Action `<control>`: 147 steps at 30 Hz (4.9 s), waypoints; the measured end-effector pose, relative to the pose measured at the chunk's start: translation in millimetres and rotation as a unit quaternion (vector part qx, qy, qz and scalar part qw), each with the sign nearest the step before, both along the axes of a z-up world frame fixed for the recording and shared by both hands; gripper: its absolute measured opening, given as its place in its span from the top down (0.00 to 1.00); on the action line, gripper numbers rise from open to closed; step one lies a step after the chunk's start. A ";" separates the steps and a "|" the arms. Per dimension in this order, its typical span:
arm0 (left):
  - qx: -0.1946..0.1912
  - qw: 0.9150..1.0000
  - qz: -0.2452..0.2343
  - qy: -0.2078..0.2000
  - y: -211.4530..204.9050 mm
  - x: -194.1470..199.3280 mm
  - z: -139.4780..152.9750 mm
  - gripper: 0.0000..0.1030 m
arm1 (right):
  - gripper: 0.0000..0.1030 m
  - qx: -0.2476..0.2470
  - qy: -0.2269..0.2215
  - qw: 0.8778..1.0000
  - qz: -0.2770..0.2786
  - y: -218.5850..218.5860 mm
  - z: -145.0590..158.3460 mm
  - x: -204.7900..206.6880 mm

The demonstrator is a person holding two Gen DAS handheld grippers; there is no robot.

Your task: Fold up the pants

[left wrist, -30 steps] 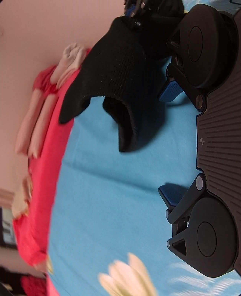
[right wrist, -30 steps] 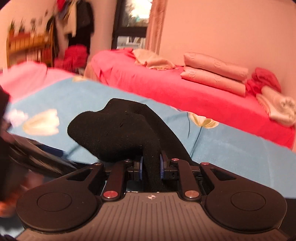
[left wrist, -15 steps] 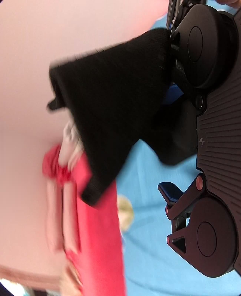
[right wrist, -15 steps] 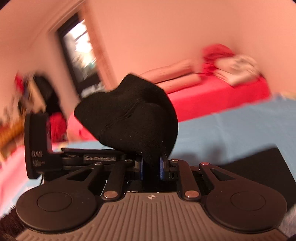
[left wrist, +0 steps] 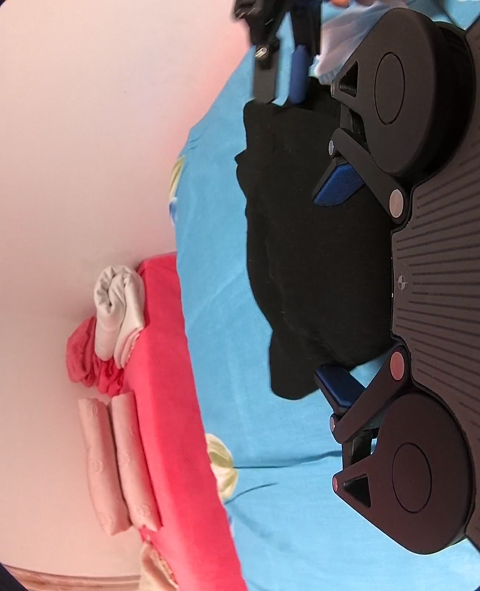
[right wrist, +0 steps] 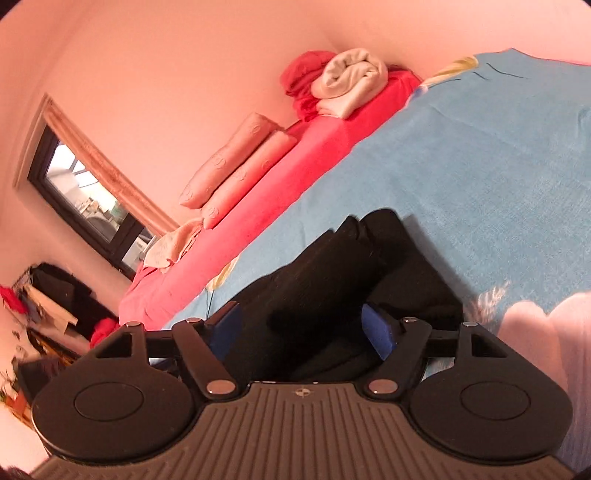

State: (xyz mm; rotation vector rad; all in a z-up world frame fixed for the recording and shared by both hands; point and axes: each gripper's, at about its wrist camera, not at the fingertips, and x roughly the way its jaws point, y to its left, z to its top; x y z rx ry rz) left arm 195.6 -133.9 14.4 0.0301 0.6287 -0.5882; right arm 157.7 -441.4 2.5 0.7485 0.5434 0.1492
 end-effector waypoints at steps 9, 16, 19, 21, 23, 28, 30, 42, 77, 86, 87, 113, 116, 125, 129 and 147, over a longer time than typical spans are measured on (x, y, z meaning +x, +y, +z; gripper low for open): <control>-0.017 1.000 0.010 0.007 12.5 -5.2 0.2 0.00 | 0.30 -0.120 -0.003 0.990 -0.074 5.9 26.4 14.0; -0.013 1.000 0.014 0.006 12.1 -10.3 0.4 0.00 | 0.64 -0.254 0.035 0.965 0.048 44.7 24.5 48.6; -0.009 1.000 0.011 0.006 12.3 -11.0 0.4 0.00 | 0.87 -0.321 0.044 0.943 0.072 59.3 21.2 45.8; -0.006 1.000 0.007 0.004 12.3 -11.7 0.9 0.00 | 0.89 -0.328 0.025 0.941 0.075 59.9 28.2 31.7; -0.005 1.000 0.002 -0.001 13.1 -14.9 2.0 0.00 | 0.90 -0.308 -0.009 0.949 0.066 54.5 43.4 9.5; 0.003 1.000 -0.008 -0.011 10.9 -21.2 1.1 0.00 | 0.89 -0.316 -0.011 0.945 0.081 50.6 28.2 -27.9; 0.012 1.000 -0.014 -0.005 8.3 -21.9 -2.7 0.00 | 0.88 -0.326 0.052 0.940 0.085 47.2 2.9 -20.2; 0.006 0.999 -0.020 0.028 1.8 -19.3 -7.1 0.00 | 0.60 -0.241 0.067 0.968 0.014 37.9 8.9 26.0; 0.014 0.999 0.005 0.039 0.7 -22.1 31.8 0.00 | 0.10 -0.220 0.033 0.975 -0.004 -18.3 10.5 6.4; -0.081 0.979 0.037 0.185 22.1 35.2 -8.9 0.00 | 0.06 -0.104 0.097 0.989 0.039 -50.4 -9.9 35.9; -0.097 0.973 0.022 0.207 20.5 39.4 -16.4 0.00 | 0.05 -0.087 0.105 0.989 0.050 -50.7 -15.6 39.4; -0.015 0.986 0.042 0.163 59.1 -72.0 2.2 0.00 | 0.42 -0.050 0.098 0.994 0.000 19.6 4.5 -95.6; -0.089 0.976 0.054 0.192 90.2 -77.3 -16.6 0.00 | 0.31 -0.020 0.096 0.994 -0.038 -1.3 -12.5 -117.8; -0.041 0.986 0.118 0.108 114.6 -134.3 31.1 0.00 | 0.22 -0.107 0.073 0.990 -0.059 12.0 12.5 -184.0; -0.021 0.988 0.124 0.089 118.9 -160.5 44.6 0.00 | 0.15 -0.195 0.059 0.979 0.023 70.7 19.4 -197.1; 0.140 0.980 0.094 0.104 53.4 -210.4 -0.9 0.00 | 0.13 -0.336 0.086 0.930 0.122 153.7 -4.1 -214.6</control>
